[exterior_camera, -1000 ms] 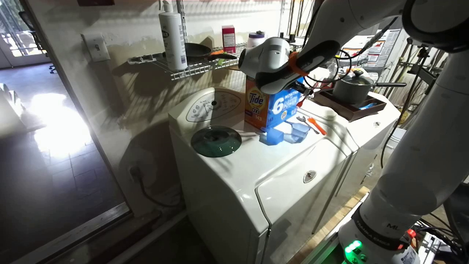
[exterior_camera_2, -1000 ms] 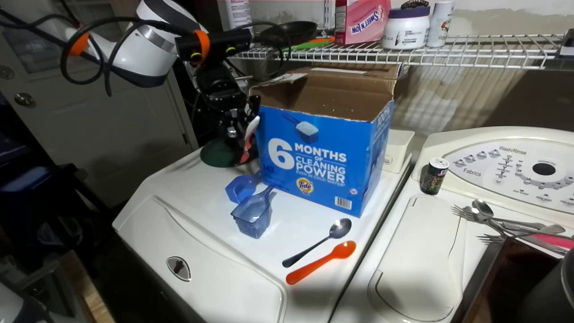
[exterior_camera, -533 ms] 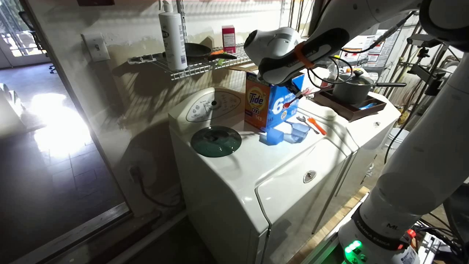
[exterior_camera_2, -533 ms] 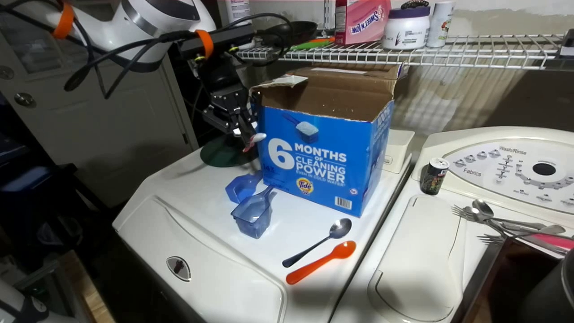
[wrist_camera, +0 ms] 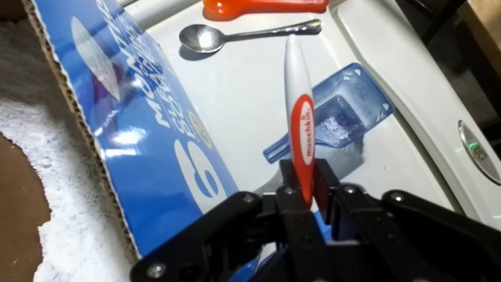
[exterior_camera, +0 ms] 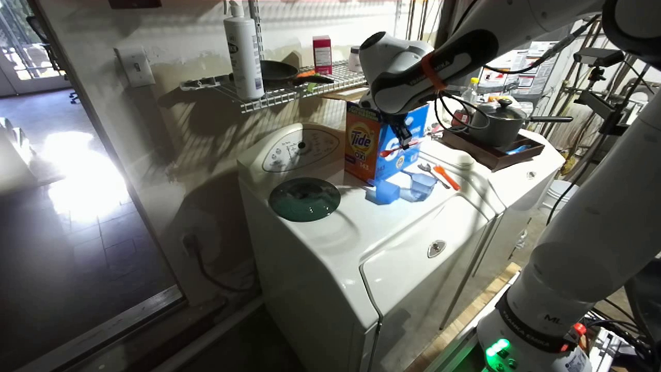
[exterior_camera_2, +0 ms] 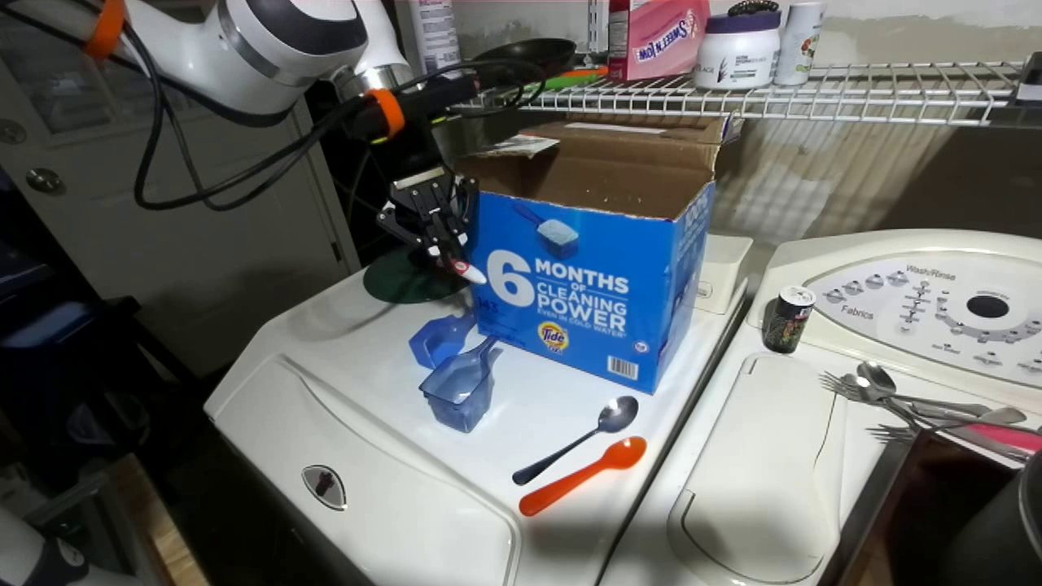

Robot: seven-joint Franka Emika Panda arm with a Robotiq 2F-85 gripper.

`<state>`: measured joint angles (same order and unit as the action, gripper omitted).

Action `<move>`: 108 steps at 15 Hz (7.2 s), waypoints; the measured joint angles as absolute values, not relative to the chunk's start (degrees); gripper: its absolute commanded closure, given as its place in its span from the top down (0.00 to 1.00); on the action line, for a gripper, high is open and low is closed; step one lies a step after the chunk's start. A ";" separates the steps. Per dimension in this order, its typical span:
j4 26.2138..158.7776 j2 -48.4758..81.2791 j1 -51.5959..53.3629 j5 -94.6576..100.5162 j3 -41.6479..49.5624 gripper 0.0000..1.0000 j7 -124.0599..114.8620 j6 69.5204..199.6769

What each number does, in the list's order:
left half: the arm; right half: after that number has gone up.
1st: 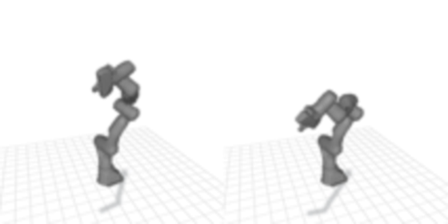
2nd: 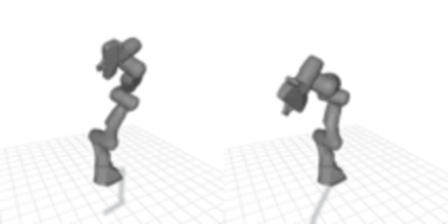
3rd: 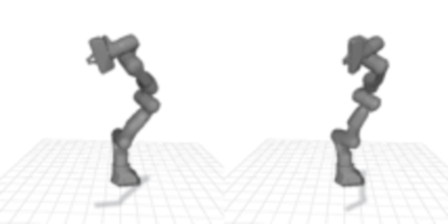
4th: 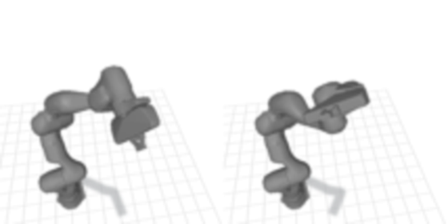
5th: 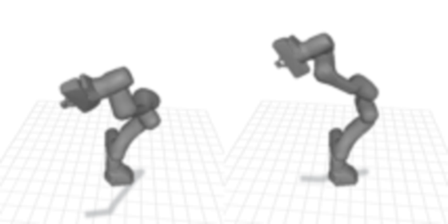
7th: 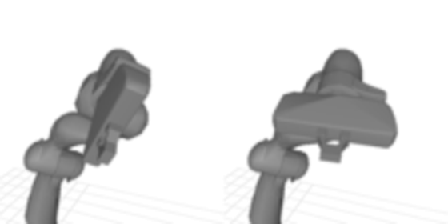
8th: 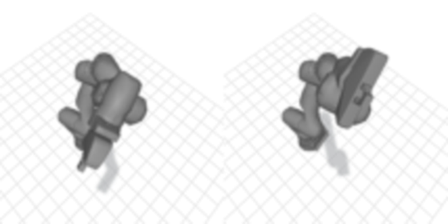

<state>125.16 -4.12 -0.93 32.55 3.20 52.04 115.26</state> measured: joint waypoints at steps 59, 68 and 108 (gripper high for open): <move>116.94 4.32 2.25 16.21 -3.47 0.04 33.41 104.61; 117.55 6.71 2.17 7.66 -3.45 0.04 35.46 111.19; 113.74 10.41 2.00 6.48 -3.69 0.55 35.13 108.85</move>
<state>113.74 10.41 2.00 6.48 -3.69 35.13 108.85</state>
